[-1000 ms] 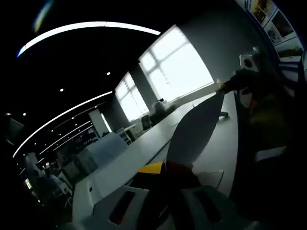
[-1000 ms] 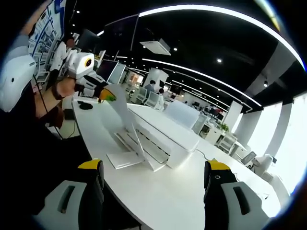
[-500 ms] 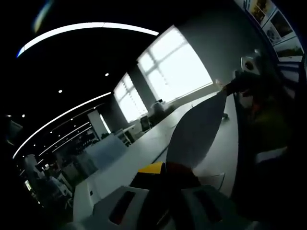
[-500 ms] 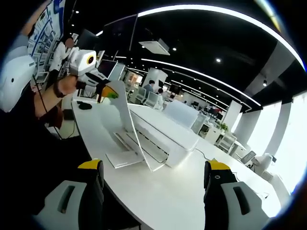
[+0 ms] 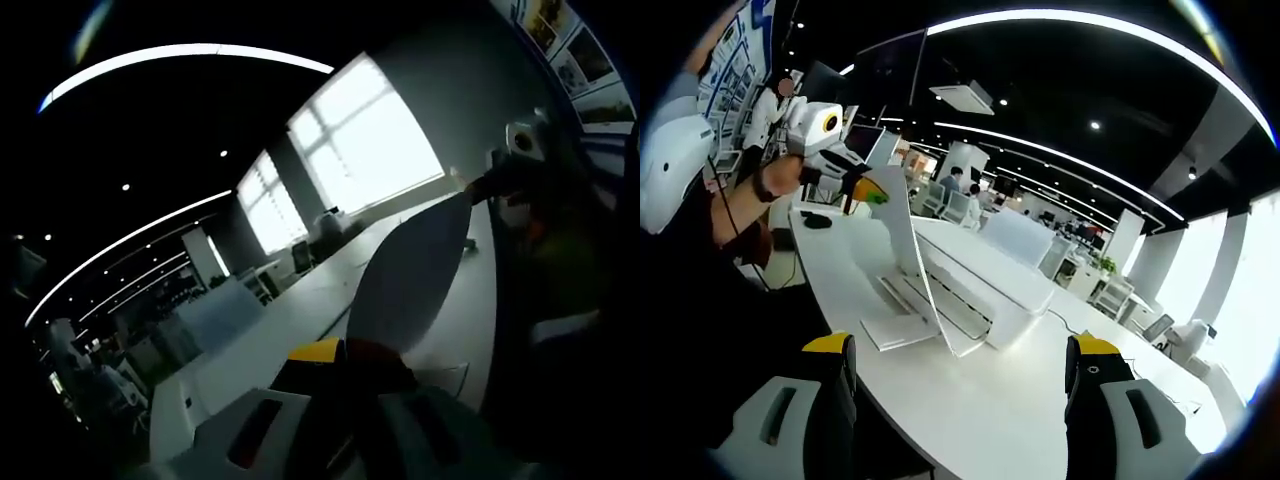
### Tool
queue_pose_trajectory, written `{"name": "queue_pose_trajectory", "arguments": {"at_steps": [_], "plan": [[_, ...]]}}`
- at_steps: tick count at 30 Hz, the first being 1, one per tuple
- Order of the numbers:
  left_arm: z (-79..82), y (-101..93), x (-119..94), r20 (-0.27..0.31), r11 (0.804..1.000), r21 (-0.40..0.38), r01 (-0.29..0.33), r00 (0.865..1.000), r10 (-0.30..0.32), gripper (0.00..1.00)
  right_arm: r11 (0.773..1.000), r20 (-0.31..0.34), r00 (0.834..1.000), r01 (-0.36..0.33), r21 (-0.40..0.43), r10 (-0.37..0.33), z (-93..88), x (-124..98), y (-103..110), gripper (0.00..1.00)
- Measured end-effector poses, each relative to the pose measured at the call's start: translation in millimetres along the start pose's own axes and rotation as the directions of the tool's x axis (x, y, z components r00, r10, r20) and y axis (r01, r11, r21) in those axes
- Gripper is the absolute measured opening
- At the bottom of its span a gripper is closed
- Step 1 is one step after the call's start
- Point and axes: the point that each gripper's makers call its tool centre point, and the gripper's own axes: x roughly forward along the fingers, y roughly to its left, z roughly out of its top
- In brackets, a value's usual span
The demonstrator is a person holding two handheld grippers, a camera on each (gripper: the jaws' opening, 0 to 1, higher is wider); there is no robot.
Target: Remove the paper from the printer output slot and place it on top of the printer
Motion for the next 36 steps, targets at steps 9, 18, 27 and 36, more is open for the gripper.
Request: {"name": "queue_pose_trajectory", "arguments": {"at_steps": [9, 18, 27, 36], "plan": [[1.5, 1.4, 1.1, -0.001, 1.0, -0.001, 0.002, 1.0, -0.002, 0.05, 1.0, 0.0, 1.0, -0.001, -0.001, 0.001, 0.5, 0.2, 0.8, 0.81], [2.1, 2.1, 4.0, -0.007, 1.0, -0.006, 0.008, 1.0, -0.008, 0.05, 1.0, 0.001, 1.0, -0.004, 0.001, 0.004, 0.0, 0.8, 1.1, 0.81], [4.0, 3.7, 5.8, -0.009, 1.0, -0.002, 0.009, 1.0, -0.009, 0.05, 1.0, 0.002, 1.0, -0.002, 0.001, 0.002, -0.2, -0.1, -0.2, 0.81], [4.9, 6.9, 7.1, -0.01, 1.0, -0.01, 0.012, 1.0, -0.012, 0.05, 1.0, 0.004, 1.0, -0.001, -0.001, 0.001, 1.1, -0.9, -0.2, 0.81]]}}
